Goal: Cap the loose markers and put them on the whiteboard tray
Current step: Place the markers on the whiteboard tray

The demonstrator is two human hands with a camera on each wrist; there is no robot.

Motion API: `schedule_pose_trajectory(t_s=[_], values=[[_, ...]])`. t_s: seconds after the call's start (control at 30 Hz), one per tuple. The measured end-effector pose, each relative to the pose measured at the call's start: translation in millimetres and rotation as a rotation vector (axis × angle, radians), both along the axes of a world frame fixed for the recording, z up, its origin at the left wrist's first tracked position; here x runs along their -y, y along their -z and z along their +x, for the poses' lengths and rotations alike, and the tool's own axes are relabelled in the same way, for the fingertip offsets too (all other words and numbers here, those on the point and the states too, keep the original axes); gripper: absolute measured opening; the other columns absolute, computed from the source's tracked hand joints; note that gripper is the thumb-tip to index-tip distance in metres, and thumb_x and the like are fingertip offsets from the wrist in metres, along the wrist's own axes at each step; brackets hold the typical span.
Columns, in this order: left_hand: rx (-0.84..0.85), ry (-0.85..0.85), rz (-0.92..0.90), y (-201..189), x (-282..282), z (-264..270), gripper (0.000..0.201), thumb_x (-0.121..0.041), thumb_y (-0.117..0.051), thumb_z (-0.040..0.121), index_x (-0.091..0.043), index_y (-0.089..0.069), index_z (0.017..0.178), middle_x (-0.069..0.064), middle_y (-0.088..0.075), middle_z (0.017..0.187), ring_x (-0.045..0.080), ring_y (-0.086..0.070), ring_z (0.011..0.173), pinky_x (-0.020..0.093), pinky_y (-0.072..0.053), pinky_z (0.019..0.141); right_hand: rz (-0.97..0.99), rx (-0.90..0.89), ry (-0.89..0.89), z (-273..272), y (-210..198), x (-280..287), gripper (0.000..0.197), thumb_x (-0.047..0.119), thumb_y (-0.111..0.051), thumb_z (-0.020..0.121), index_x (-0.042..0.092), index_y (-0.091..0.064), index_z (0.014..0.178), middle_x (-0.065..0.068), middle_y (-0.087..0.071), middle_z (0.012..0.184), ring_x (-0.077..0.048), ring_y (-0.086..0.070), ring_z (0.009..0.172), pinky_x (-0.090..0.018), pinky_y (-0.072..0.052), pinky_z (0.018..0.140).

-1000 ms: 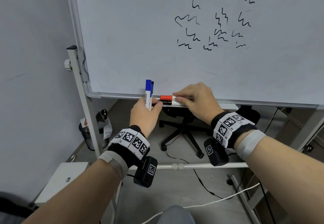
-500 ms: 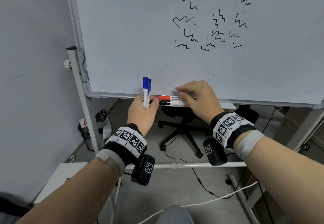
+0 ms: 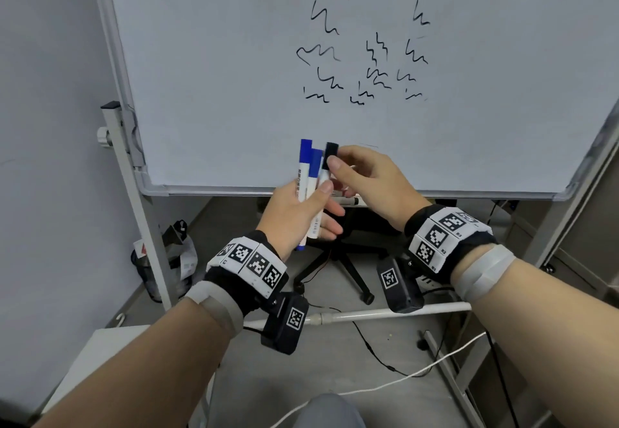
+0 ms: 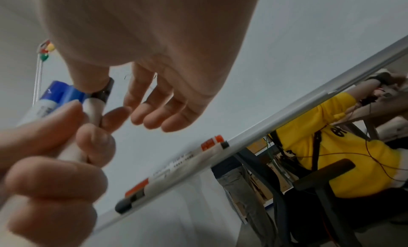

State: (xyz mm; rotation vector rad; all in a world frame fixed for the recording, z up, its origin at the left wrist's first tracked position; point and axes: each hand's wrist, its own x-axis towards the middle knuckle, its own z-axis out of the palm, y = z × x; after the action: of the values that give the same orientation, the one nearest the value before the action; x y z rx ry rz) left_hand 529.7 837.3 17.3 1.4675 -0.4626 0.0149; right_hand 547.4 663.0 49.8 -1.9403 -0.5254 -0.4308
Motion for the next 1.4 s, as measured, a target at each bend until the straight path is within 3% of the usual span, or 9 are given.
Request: schedule_pose_trajectory(t_s=[0.1, 0.27, 0.37, 0.47, 0.57, 0.7, 0.83, 0.93, 1.4], values=[[-0.046, 0.090, 0.038, -0.4, 13.6, -3.0, 0.029, -0.033, -0.057, 0.104, -0.008, -0.063, 0.117, 0.024, -0.076, 0.095, 0.035, -0.073, 0.067, 0.045, -0.065, 0.062, 0.074, -0.033, -0.032, -5.7, -2.9, 16.9, 0.021, 0.023, -0.064, 0.102, 0.009, -0.072, 0.115, -0.001, -0.074, 0.096, -0.007, -0.066, 0.074, -0.020, -0.051, 0.064], [-0.052, 0.081, 0.117, 3.8, 32.7, 5.5, 0.033, -0.034, -0.056, 0.104, -0.011, -0.066, 0.126, 0.011, -0.080, 0.101, 0.025, -0.072, 0.062, 0.031, -0.054, 0.045, 0.288, -0.036, 0.086, -7.6, -7.3, 49.6, 0.027, 0.026, -0.057, 0.105, 0.004, -0.063, 0.119, -0.006, -0.078, 0.101, -0.018, -0.063, 0.079, -0.031, -0.052, 0.066], [-0.044, 0.049, 0.095, 6.9, 46.1, 10.2, 0.030, -0.031, -0.057, 0.104, -0.011, -0.067, 0.124, 0.009, -0.080, 0.102, 0.018, -0.063, 0.050, 0.025, -0.034, 0.040, 0.200, -0.046, 0.053, -12.0, -7.3, 61.4, 0.028, 0.019, -0.064, 0.102, 0.010, -0.064, 0.128, -0.017, -0.075, 0.111, -0.019, -0.067, 0.086, -0.030, -0.058, 0.074], [-0.050, 0.039, 0.092, 10.3, 58.8, 14.8, 0.028, -0.034, -0.056, 0.104, -0.016, -0.065, 0.123, 0.006, -0.079, 0.105, 0.018, -0.063, 0.049, 0.024, -0.033, 0.040, 0.193, -0.046, -0.001, -10.3, -2.1, 66.6, 0.036, 0.008, -0.061, 0.102, 0.009, -0.060, 0.138, -0.024, -0.071, 0.113, -0.027, -0.073, 0.101, -0.032, -0.062, 0.089], [-0.047, -0.027, 0.103, 16.4, 60.3, 20.3, 0.029, -0.038, -0.051, 0.106, -0.018, -0.064, 0.122, 0.005, -0.077, 0.105, 0.016, -0.062, 0.050, 0.027, -0.038, 0.041, 0.221, 0.039, 0.134, 5.5, 0.0, 79.0, 0.040, 0.013, -0.056, 0.104, 0.018, -0.057, 0.144, -0.013, -0.061, 0.105, -0.024, -0.072, 0.093, -0.038, -0.061, 0.092], [-0.027, -0.116, 0.109, 21.7, 48.3, 29.7, 0.030, -0.041, -0.045, 0.107, -0.017, -0.063, 0.114, 0.006, -0.071, 0.089, 0.017, -0.058, 0.048, 0.031, -0.045, 0.045, -0.121, 0.116, 0.386, 22.8, 3.8, 92.5, 0.043, 0.022, -0.068, 0.095, 0.034, -0.065, 0.136, 0.006, -0.069, 0.098, -0.015, -0.064, 0.076, -0.018, -0.051, 0.076], [-0.027, -0.127, 0.127, 24.0, 41.9, 33.1, 0.031, -0.042, -0.047, 0.106, -0.013, -0.059, 0.110, 0.008, -0.063, 0.075, 0.019, -0.054, 0.047, 0.032, -0.048, 0.045, -0.382, 0.106, 0.486, 27.4, 17.8, 93.0, 0.018, 0.026, -0.081, 0.085, 0.028, -0.080, 0.103, 0.017, -0.072, 0.081, 0.005, -0.057, 0.067, -0.010, -0.039, 0.066], [-0.012, -0.108, 0.142, 26.5, 40.9, 34.3, 0.035, -0.042, -0.048, 0.106, -0.008, -0.057, 0.109, 0.009, -0.062, 0.074, 0.020, -0.054, 0.047, 0.033, -0.048, 0.046, -0.453, 0.077, 0.508, 29.4, 25.8, 93.8, 0.017, 0.023, -0.081, 0.086, 0.023, -0.082, 0.103, 0.027, -0.057, 0.067, 0.016, -0.053, 0.063, -0.001, -0.032, 0.062], [-0.002, -0.081, 0.137, 31.7, 42.4, 38.2, 0.036, -0.044, -0.049, 0.105, -0.010, -0.061, 0.108, 0.008, -0.060, 0.072, 0.020, -0.055, 0.047, 0.032, -0.050, 0.045, -0.419, 0.018, 0.469, 37.0, 38.4, 90.8, 0.011, 0.018, -0.080, 0.086, 0.025, -0.084, 0.093, 0.010, -0.075, 0.084, -0.004, -0.066, 0.078, -0.013, -0.046, 0.076]])
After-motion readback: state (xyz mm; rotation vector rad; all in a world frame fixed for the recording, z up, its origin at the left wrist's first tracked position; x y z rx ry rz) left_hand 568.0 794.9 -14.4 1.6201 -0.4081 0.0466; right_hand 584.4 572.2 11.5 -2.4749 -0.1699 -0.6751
